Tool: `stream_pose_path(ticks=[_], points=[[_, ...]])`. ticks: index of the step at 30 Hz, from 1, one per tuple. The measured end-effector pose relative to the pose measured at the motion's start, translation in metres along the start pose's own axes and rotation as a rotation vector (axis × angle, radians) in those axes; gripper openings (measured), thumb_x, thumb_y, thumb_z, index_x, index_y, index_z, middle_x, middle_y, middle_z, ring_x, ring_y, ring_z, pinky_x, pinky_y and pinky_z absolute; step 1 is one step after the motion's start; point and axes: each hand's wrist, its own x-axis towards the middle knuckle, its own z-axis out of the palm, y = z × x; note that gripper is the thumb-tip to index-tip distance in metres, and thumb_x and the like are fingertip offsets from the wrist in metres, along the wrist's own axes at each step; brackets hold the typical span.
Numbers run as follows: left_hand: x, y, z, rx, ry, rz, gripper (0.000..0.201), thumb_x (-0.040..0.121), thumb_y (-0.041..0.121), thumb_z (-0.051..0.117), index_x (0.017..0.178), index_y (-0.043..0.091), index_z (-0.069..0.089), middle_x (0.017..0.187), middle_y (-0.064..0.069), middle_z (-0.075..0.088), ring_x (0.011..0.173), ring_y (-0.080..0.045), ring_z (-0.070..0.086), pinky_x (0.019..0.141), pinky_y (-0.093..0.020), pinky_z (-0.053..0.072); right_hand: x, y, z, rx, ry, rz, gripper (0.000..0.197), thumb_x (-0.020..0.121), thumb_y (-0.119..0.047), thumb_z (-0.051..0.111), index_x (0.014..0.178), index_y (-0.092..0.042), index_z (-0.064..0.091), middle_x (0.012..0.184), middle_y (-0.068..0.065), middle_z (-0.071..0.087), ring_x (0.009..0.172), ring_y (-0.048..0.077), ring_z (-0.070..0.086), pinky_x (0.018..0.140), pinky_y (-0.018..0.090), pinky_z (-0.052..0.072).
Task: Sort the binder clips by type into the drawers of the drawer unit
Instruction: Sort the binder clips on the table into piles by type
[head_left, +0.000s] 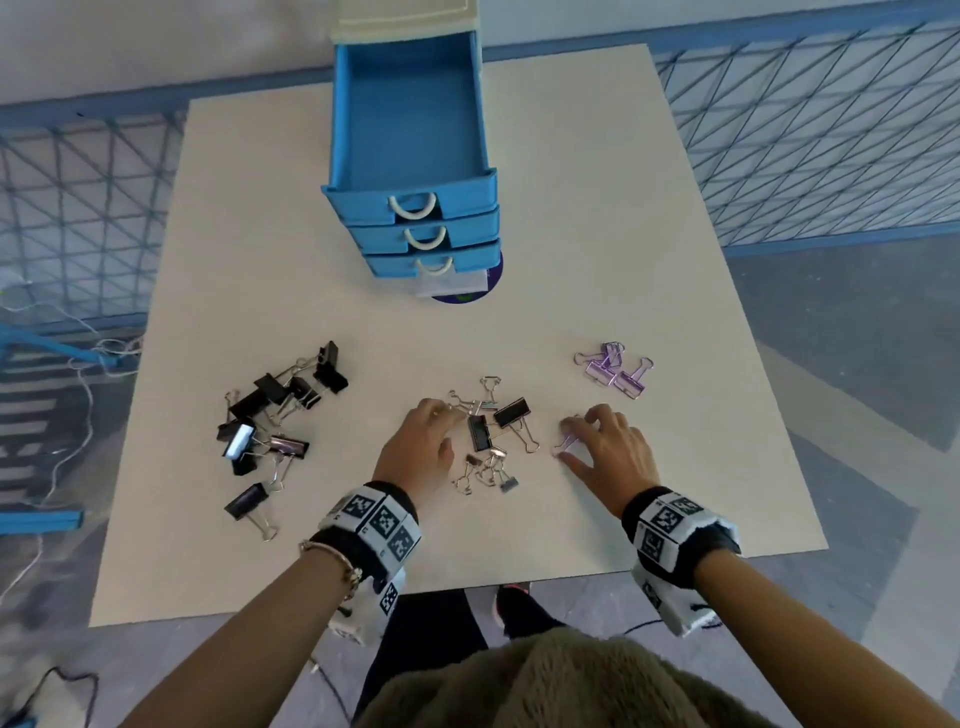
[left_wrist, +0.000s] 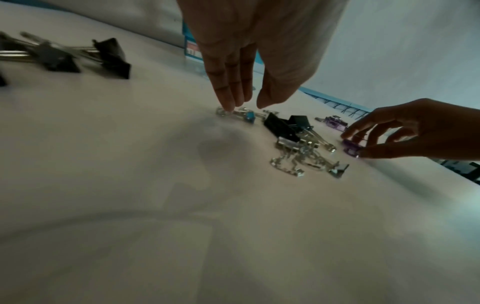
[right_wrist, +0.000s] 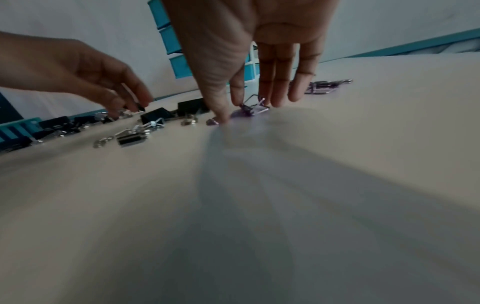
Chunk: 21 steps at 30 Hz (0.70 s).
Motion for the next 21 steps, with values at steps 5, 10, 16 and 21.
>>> stream_pose_path(ticks=[5, 10, 16, 21], points=[[-0.014, -0.017, -0.001, -0.015, 0.004, -0.075, 0.038, 0.085, 0.001, 0.047, 0.12, 0.015, 0.054, 0.124, -0.008, 0.047, 0.107, -0.024, 0.053, 0.083, -0.033, 0.049, 0.009, 0.02, -0.012, -0.02, 0.063, 0.081, 0.015, 0.073, -0.002, 0.07, 0.086, -0.008, 0.068, 0.092, 0.021, 0.062, 0.081, 0.04, 0.062, 0.066, 0.043, 0.05], [-0.015, -0.014, 0.0, 0.001, 0.004, -0.044, 0.036, 0.085, 0.002, 0.047, 0.119, 0.012, 0.055, 0.122, -0.011, 0.05, 0.104, -0.025, 0.054, 0.078, -0.034, 0.05, 0.026, 0.024, -0.019, -0.049, 0.099, 0.141, 0.021, 0.075, 0.004, 0.064, 0.095, -0.002, 0.067, 0.102, 0.027, 0.06, 0.087, 0.044, 0.059, 0.07, 0.047, 0.05], [-0.004, 0.008, 0.006, 0.082, -0.084, 0.056, 0.036, 0.089, 0.009, 0.047, 0.125, 0.013, 0.05, 0.131, -0.009, 0.047, 0.115, -0.025, 0.049, 0.081, -0.037, 0.049, 0.036, 0.0, -0.018, -0.106, 0.103, 0.06, 0.036, 0.057, 0.009, 0.076, 0.09, -0.004, 0.067, 0.091, 0.024, 0.064, 0.079, 0.043, 0.063, 0.063, 0.047, 0.053], [0.004, 0.017, 0.011, 0.186, -0.125, 0.078, 0.035, 0.09, 0.014, 0.049, 0.125, 0.011, 0.048, 0.141, -0.011, 0.037, 0.122, -0.028, 0.043, 0.08, -0.04, 0.052, 0.041, -0.037, -0.011, -0.029, 0.008, -0.196, 0.033, 0.07, -0.005, 0.074, 0.102, -0.009, 0.066, 0.098, 0.017, 0.067, 0.08, 0.033, 0.065, 0.065, 0.04, 0.055]])
